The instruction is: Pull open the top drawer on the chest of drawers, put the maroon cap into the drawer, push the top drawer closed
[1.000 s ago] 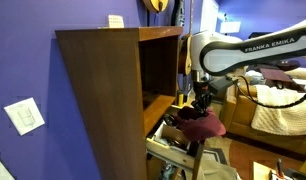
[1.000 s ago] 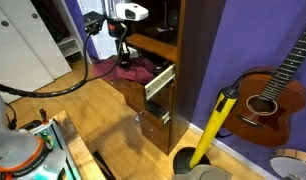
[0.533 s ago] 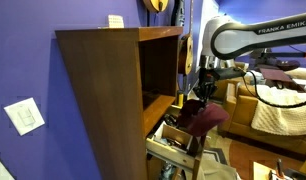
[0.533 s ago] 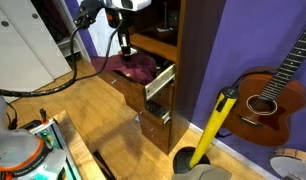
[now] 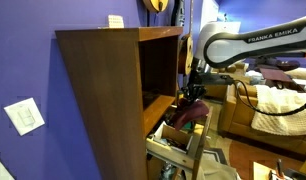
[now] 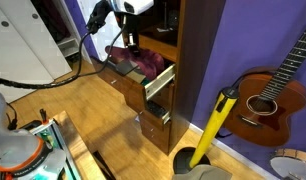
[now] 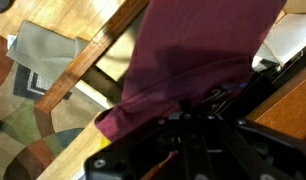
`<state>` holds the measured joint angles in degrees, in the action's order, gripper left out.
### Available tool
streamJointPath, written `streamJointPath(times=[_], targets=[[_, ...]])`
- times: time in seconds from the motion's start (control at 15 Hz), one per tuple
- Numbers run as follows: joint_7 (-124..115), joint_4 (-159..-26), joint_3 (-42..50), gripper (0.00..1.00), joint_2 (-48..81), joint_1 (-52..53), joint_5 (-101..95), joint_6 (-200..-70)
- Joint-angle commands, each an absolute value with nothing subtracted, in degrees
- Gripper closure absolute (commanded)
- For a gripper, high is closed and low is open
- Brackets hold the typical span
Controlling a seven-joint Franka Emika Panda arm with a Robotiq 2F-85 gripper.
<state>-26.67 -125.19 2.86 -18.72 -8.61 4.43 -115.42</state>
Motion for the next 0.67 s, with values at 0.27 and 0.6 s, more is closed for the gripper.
streamJointPath(times=[0.27, 0.6], targets=[[-31.43, -130.79, -1.10, 0.99, -16.36, -8.47, -5.50, -122.75], [-31.64, -132.11, -2.47, 0.99, -14.61, -7.45, -7.50, -125.18]])
